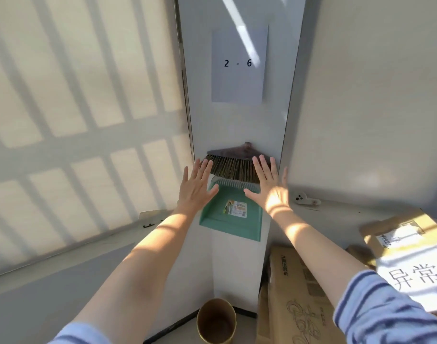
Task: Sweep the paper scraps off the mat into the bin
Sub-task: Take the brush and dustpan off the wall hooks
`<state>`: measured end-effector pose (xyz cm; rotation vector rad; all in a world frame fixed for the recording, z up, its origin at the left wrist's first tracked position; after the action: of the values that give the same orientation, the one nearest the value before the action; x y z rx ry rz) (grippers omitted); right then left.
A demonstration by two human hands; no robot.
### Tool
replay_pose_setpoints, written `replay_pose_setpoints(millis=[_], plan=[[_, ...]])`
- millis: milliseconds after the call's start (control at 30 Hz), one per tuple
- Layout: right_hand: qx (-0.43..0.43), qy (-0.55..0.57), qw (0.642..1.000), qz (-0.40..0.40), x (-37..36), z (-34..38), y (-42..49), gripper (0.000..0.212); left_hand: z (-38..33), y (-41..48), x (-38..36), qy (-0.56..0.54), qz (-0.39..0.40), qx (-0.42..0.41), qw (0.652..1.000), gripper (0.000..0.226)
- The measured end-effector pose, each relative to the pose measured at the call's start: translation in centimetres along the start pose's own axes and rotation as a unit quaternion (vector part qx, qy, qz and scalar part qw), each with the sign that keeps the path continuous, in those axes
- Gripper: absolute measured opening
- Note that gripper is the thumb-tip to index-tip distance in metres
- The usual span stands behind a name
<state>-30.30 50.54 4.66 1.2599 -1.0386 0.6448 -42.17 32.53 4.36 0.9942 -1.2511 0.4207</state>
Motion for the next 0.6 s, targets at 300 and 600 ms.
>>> replay_pose_setpoints(millis=[300,600], plan=[[-0.031,-0.011,0.999,0.040,-4.3,-4.1,6.3,0.095,-2.1,7.1,-4.1,-0.018,0.028,-0.029,0.999,0.058],[-0.031,0.004,0.999,0.031,-6.9,-4.9,11.7,0.105,-3.3,13.8,-4.7,-0.079,-0.059,-0.052,0.994,0.058]])
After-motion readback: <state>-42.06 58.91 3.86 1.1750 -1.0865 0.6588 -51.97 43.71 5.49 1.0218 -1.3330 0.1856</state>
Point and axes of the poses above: each hand's wrist, its own y-axis towards the middle knuckle, its own x-axis out of the back of the hand, z = x × y, the point moved 8 cm from there along y, towards the middle knuckle, and after that the axes turned 7 degrees about x, right-handed, at the moved point
